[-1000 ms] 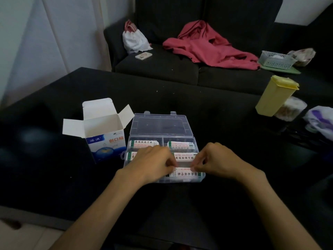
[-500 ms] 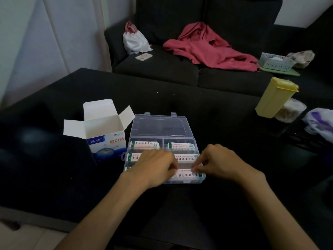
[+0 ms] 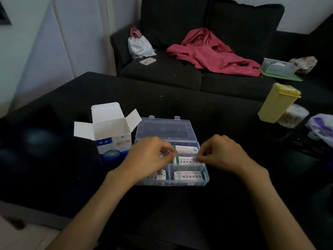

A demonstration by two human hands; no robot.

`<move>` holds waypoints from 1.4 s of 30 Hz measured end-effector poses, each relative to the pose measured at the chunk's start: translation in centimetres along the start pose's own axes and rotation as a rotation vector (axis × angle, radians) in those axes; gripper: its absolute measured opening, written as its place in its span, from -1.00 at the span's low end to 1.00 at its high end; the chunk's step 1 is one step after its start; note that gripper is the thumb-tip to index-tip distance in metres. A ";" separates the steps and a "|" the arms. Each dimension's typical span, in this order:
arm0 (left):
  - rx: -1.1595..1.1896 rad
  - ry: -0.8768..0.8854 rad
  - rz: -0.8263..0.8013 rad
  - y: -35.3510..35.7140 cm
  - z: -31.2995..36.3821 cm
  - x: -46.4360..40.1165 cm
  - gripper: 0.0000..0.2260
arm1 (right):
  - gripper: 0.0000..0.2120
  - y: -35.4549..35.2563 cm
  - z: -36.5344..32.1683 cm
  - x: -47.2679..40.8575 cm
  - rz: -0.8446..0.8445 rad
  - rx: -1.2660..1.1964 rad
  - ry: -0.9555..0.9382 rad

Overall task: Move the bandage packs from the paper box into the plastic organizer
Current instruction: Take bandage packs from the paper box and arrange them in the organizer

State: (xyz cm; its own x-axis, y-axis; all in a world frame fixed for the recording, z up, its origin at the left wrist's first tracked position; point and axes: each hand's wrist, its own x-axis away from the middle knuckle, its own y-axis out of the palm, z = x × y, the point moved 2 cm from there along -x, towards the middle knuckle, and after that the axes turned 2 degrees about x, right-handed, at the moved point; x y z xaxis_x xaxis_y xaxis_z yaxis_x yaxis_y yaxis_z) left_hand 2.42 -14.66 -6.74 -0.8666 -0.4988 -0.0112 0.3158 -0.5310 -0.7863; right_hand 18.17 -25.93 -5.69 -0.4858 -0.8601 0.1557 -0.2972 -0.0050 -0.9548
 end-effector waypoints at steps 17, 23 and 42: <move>0.868 -0.637 0.450 -7.2 -11.5 5.5 -0.71 | -0.54 5.0 -13.8 -1.9 0.030 -0.570 -0.224; 0.791 -0.127 0.636 -7.2 -8.8 5.0 -0.82 | -0.67 4.9 -13.7 -1.6 0.027 -1.236 -0.163; 0.782 -0.410 0.588 -6.3 -7.1 3.2 -0.07 | -0.85 2.8 -10.0 -1.5 0.514 -1.130 -0.043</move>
State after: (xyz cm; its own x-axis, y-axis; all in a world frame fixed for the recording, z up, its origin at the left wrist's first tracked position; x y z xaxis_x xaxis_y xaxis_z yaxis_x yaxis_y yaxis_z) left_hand -5.15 -8.02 -6.20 -0.3464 -0.9359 0.0635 0.9300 -0.3515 -0.1072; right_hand 9.90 -19.55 -6.04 -0.7348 -0.6481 -0.2003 -0.6318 0.7613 -0.1457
